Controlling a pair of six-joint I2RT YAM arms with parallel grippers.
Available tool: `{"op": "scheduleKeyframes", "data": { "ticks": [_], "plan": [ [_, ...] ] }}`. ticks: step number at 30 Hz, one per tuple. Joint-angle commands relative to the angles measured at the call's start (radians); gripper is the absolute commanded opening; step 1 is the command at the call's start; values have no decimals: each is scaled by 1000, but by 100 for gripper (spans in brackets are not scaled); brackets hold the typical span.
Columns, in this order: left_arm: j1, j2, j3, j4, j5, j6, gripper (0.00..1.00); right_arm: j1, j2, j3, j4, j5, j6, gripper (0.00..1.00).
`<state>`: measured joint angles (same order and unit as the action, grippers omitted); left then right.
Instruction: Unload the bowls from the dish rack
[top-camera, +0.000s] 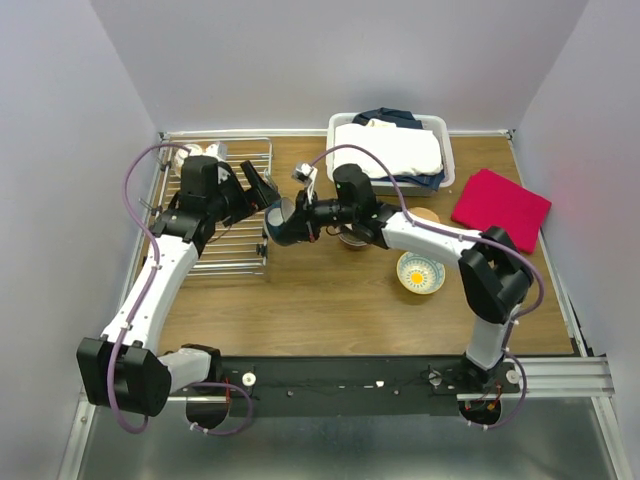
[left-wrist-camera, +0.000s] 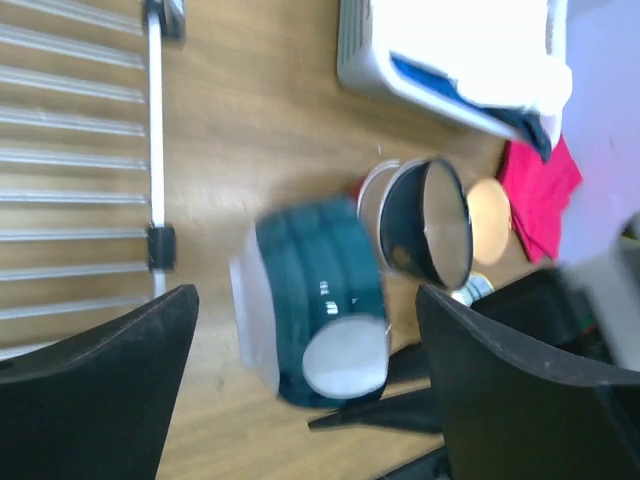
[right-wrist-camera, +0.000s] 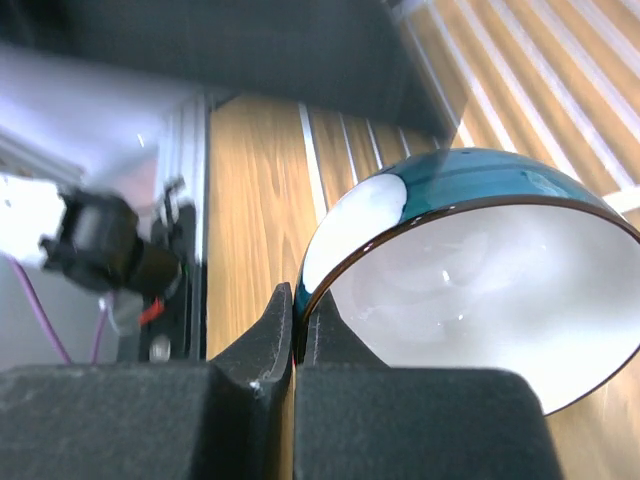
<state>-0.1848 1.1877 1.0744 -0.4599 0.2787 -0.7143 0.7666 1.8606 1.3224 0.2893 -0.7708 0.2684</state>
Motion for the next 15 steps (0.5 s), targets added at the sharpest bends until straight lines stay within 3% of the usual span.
{"op": "scheduleKeyframes", "data": {
  "ticks": [1, 8, 15],
  "plan": [
    [7, -19, 114, -11, -127, 186, 99, 28, -124, -41, -286, 79, -196, 1],
    [8, -23, 182, -54, -343, 344, 99, 71, -233, -114, -599, 208, -362, 1],
    [10, 6, 183, -86, -481, 403, 99, 132, -253, -118, -866, 473, -449, 1]
  ]
}}
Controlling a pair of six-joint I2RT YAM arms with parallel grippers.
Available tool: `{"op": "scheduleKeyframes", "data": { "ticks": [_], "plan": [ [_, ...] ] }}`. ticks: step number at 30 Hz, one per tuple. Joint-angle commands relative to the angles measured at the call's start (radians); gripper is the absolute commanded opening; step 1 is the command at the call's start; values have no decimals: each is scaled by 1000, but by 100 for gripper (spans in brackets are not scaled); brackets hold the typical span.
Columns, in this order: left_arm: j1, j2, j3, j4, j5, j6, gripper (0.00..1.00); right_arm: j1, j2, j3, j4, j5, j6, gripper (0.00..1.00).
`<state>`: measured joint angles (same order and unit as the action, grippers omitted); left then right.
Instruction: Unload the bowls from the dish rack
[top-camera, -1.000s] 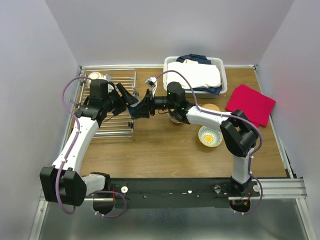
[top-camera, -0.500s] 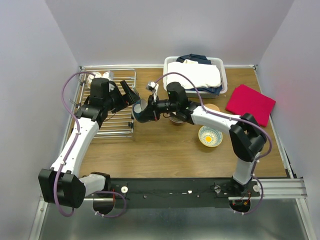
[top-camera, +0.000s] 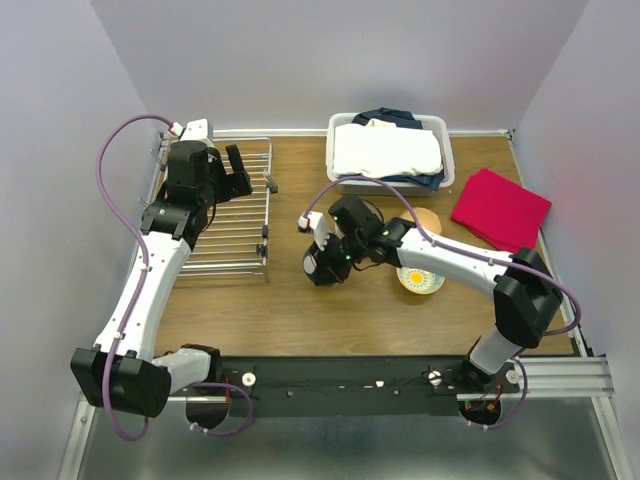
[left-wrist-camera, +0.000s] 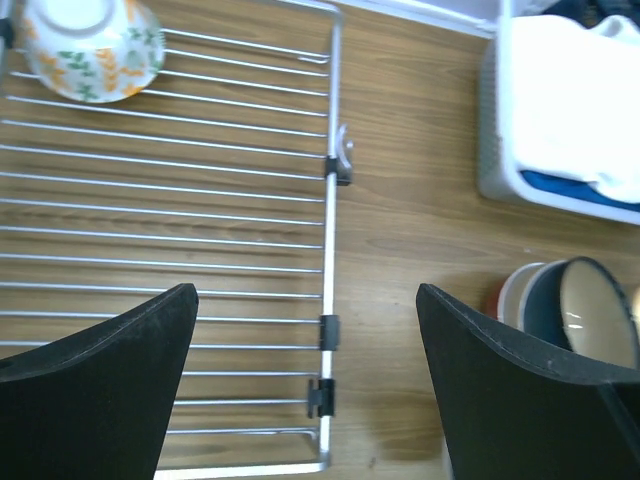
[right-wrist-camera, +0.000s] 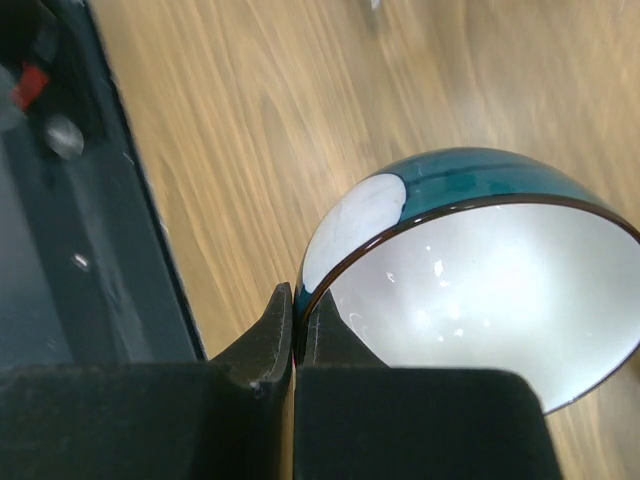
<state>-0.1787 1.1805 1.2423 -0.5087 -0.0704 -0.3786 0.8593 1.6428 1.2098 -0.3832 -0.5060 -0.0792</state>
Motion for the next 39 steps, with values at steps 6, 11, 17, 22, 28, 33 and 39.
{"op": "scheduleKeyframes", "data": {
  "ticks": [6, 11, 17, 22, 28, 33, 39],
  "plan": [
    [4, 24, -7, -40, -177, 72, 99, 79, -52, -61, -229, 427, -84, 1],
    [4, 33, -21, -45, -204, 76, 99, 116, -44, -115, -235, 569, -22, 1],
    [4, 44, -21, -53, -236, 98, 99, 144, -37, -161, -201, 664, 22, 1],
    [4, 48, -21, -56, -264, 121, 99, 156, -17, -155, -223, 638, 24, 17],
    [4, 56, -15, -51, -318, 167, 99, 159, -67, -96, -229, 600, 27, 56],
    [4, 83, 8, -45, -374, 210, 99, 159, -80, -15, -261, 580, 19, 70],
    [5, 168, 35, -11, -491, 302, 99, 158, -107, 51, -255, 630, 29, 89]
  ]
}}
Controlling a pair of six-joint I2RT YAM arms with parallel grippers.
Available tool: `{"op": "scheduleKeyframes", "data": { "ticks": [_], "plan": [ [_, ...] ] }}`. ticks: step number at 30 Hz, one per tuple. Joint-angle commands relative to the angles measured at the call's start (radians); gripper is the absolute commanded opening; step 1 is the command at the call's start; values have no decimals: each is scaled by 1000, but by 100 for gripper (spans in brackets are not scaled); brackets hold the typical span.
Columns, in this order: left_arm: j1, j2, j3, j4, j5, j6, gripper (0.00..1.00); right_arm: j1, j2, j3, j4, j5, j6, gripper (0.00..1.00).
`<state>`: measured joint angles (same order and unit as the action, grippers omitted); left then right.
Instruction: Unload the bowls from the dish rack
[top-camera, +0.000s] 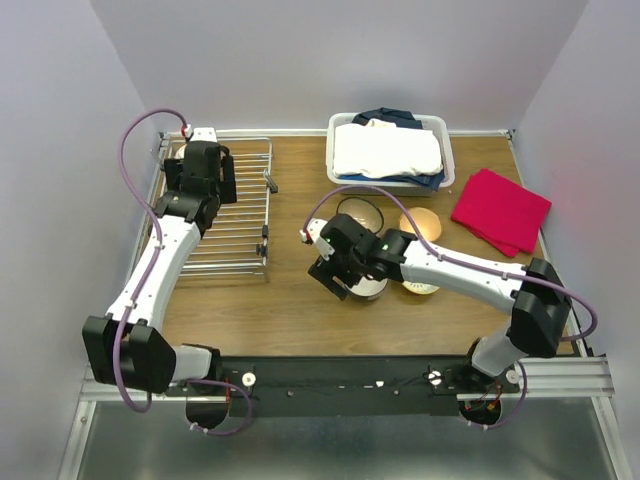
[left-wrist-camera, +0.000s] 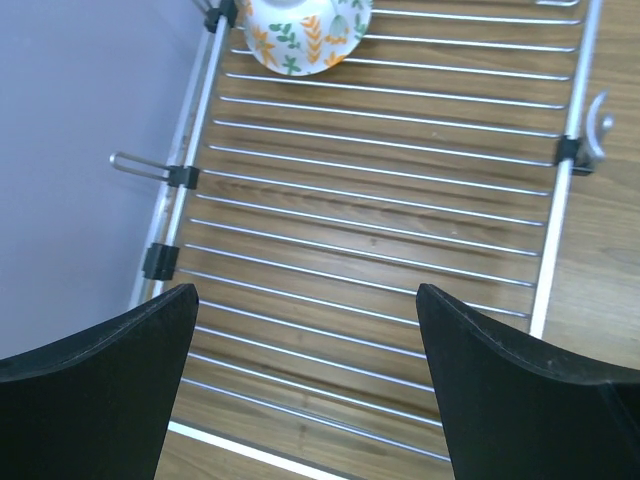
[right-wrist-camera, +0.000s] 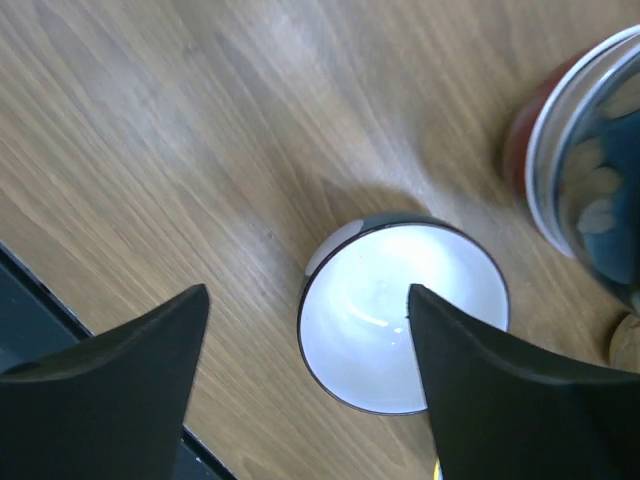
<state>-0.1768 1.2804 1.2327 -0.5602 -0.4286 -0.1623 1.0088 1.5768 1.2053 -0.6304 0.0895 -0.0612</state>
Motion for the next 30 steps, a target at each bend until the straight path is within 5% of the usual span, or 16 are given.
{"op": "scheduleKeyframes", "data": {
  "ticks": [1, 19, 30],
  "plan": [
    [3, 86, 51, 43, -147, 89, 99, 8, -46, 62, -3, 55, 12, 95],
    [74, 664, 457, 172, -260, 314, 99, -157, -136, 13, 83, 62, 72, 100],
    [100, 865, 609, 217, -119, 596, 99, -207, -184, -13, 90, 38, 24, 100]
  ]
}}
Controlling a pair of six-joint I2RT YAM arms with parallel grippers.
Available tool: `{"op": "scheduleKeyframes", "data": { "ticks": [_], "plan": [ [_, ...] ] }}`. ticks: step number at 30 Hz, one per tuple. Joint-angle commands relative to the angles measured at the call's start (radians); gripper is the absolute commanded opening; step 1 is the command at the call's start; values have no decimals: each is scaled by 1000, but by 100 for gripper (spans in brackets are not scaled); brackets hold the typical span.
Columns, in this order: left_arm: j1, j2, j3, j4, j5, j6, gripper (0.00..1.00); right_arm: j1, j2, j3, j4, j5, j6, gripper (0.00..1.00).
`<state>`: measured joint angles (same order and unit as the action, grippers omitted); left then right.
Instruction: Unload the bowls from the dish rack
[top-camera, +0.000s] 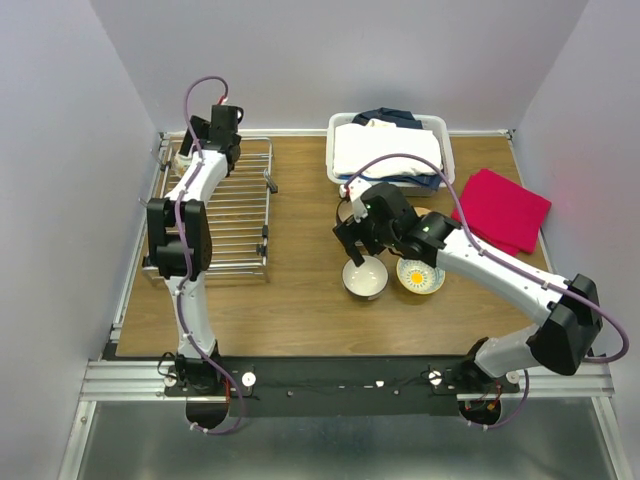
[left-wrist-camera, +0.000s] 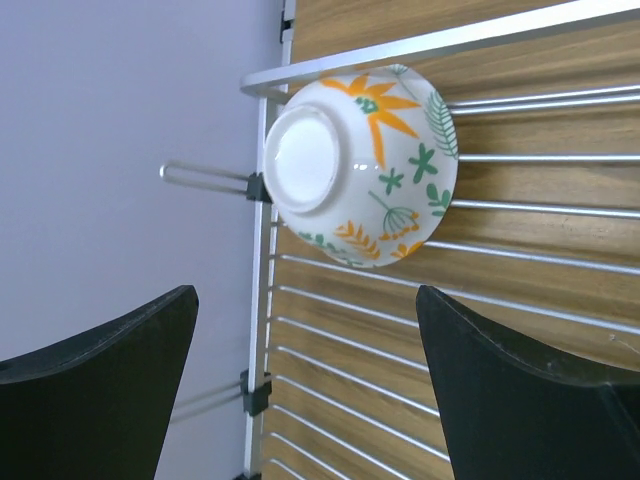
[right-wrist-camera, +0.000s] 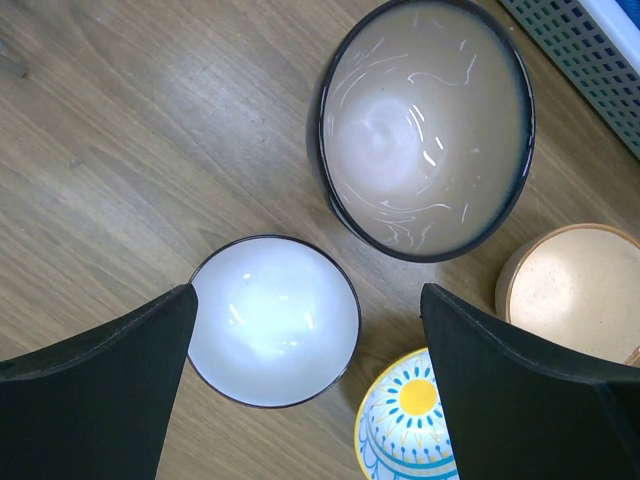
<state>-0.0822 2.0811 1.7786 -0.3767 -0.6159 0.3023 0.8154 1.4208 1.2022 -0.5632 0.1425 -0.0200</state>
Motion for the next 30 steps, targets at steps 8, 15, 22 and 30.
{"op": "scheduleKeyframes", "data": {
  "ticks": [8, 15, 22, 30],
  "plan": [
    [10, 168, 139, 47, 50, 198, 99, -30, -20, -27, 3, -23, -1, 100],
    [29, 214, 173, 33, 59, 225, 99, -41, -16, -24, -18, -20, 2, 100],
    [41, 238, 163, 25, 77, 273, 99, -44, -13, -39, -15, -32, 12, 100],
    [45, 260, 171, -10, 149, 304, 99, -45, -8, -44, -27, -44, 17, 100]
  ]
}}
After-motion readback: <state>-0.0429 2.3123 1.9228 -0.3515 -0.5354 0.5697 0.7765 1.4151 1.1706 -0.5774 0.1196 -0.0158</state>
